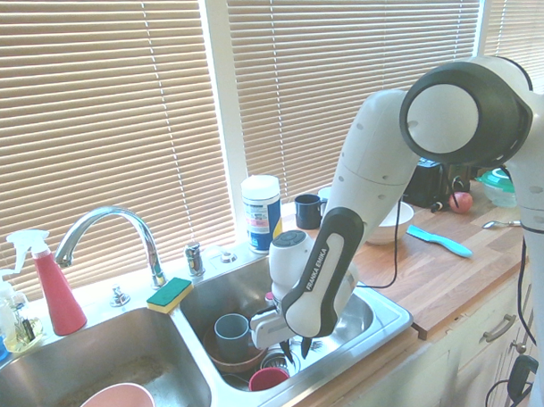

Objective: Put the knife into the sink

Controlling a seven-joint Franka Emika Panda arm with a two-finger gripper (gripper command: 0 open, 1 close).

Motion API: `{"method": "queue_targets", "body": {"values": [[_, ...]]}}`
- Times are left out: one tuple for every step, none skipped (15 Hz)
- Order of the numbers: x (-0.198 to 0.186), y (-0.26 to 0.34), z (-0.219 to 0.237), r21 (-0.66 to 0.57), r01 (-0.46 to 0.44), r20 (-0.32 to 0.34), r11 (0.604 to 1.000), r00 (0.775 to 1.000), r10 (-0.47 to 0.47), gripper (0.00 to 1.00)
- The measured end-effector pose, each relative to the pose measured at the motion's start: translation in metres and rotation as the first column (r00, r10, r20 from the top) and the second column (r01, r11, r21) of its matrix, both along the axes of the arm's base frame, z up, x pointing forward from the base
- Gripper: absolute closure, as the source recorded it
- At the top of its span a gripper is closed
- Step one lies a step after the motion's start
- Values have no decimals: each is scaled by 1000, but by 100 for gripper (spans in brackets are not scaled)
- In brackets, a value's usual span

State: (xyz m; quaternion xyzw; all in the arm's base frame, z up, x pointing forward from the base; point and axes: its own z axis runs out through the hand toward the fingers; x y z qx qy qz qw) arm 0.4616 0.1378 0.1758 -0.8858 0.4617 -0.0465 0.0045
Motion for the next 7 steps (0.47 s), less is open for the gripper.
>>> {"method": "queue_targets", "body": {"values": [[1,2,4,3,-1,9,1000,1000,1,0],[3,3,14,8,2,24,1000,1000,-2,0],[6,3,30,10,3,38,1000,999,-4,0],[7,3,51,6,-6,44,1000,999,6,0],[7,2,76,-3,-26,50,1000,998,26,0],[6,2,103,-12,-43,56,999,997,44,0],[2,2,129,-14,-61,55,998,997,61,0]]}}
